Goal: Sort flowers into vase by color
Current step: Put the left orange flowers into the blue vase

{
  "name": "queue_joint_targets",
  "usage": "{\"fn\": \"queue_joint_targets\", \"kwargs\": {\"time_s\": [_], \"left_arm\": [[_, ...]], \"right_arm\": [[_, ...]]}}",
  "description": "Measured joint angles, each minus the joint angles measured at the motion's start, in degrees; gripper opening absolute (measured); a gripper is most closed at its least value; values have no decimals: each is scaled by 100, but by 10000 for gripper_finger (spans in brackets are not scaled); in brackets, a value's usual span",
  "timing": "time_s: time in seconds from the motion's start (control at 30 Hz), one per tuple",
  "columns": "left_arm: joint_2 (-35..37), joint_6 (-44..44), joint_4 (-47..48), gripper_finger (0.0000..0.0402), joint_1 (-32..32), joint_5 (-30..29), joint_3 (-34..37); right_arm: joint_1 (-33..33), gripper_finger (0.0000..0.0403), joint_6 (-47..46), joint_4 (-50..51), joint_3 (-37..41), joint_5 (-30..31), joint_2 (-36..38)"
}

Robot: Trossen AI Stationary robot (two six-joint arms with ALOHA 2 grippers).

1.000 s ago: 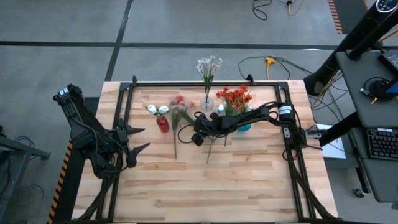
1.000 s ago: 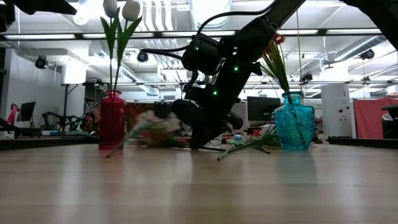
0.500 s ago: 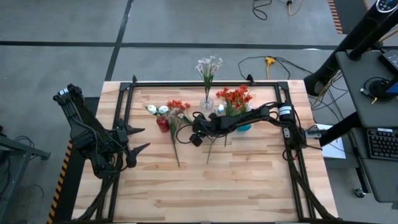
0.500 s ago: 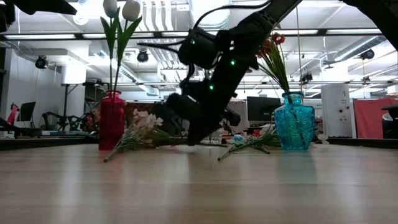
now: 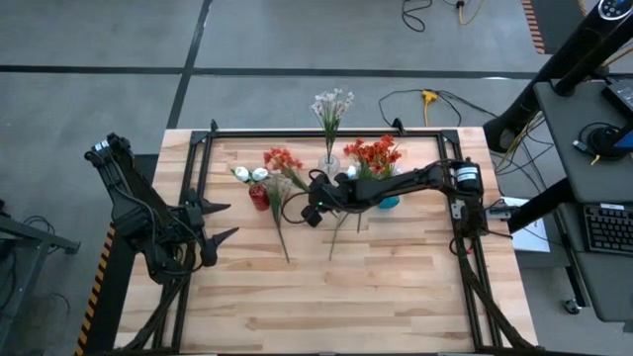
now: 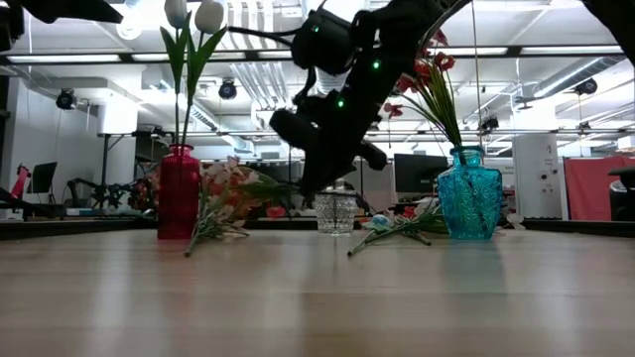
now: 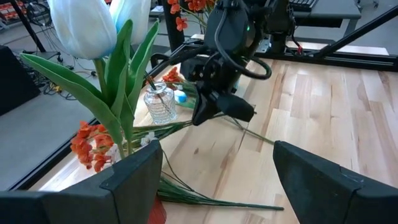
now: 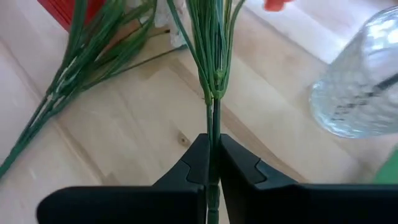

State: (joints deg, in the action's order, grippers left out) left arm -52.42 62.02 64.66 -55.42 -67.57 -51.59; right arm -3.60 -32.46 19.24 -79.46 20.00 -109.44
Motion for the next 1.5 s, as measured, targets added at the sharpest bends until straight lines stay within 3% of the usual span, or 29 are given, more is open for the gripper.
{"fn": "queue_joint_targets", "kwargs": {"time_s": [0.4,0.7,0.83,1.17,1.5], "left_arm": [[4,-337,-15,287,2,-258,-142],[0,-1373,-229,287,0,-556,-569],[-2,-2304,-726,287,2,-682,-775],[-5,-5946,-2965,287,1,-695,-1450],[-305,-6400,-2992,287,2,-695,-1974]], "right_arm": [[74,18,49,147,-4,465,672],[74,18,420,121,-101,878,1314],[85,18,725,118,-295,933,1565],[98,18,1490,147,-845,1007,2238],[96,18,1677,329,-1155,898,2546]]}}
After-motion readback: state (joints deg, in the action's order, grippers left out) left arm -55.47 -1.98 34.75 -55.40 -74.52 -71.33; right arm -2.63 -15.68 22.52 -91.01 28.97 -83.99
